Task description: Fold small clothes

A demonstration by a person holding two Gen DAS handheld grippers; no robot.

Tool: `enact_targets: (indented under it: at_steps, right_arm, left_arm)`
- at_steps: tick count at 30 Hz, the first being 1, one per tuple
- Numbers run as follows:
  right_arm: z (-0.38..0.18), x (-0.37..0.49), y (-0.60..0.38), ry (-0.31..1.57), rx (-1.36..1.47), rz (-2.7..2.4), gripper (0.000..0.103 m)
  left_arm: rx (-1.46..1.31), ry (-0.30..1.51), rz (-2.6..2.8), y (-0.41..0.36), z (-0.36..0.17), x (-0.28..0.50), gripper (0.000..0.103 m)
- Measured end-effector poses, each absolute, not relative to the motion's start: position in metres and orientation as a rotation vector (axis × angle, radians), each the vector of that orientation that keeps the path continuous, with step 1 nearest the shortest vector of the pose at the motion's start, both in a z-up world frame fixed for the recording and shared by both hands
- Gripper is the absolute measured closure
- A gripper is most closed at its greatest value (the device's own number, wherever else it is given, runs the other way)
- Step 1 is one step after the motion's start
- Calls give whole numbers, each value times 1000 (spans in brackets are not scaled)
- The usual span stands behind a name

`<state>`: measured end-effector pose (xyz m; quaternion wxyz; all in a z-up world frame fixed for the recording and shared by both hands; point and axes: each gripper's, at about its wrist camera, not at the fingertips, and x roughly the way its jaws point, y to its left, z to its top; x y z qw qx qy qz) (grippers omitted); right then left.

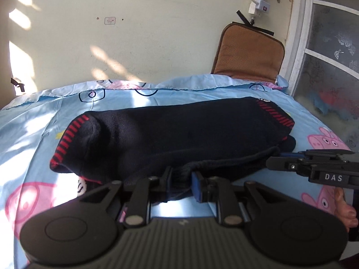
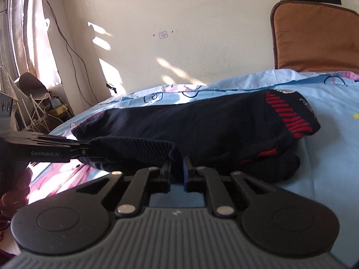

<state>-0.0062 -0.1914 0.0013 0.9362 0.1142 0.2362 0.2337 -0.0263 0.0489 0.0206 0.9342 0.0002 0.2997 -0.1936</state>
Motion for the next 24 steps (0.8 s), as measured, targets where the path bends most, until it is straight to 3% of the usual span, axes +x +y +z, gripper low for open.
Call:
enact_targets:
  at_steps: [2, 3, 8, 14, 24]
  right_arm:
    - [7, -13, -208, 463, 291, 512, 68]
    - [11, -16, -217, 436, 322, 508, 67]
    - [26, -5, -229, 375, 431, 448, 66]
    - [-16, 25, -197, 586, 396, 417, 68]
    - [13, -8, -220, 432, 436, 390, 66]
  left_arm:
    - [-49, 553, -423, 63, 35, -38, 65]
    - [-85, 518, -420, 72, 44, -41, 62]
    - [-188, 502, -356, 87, 56, -17, 64]
    - [-43, 705, -234, 54, 2, 26, 64]
    - [-3, 662, -177, 45, -9, 16, 62]
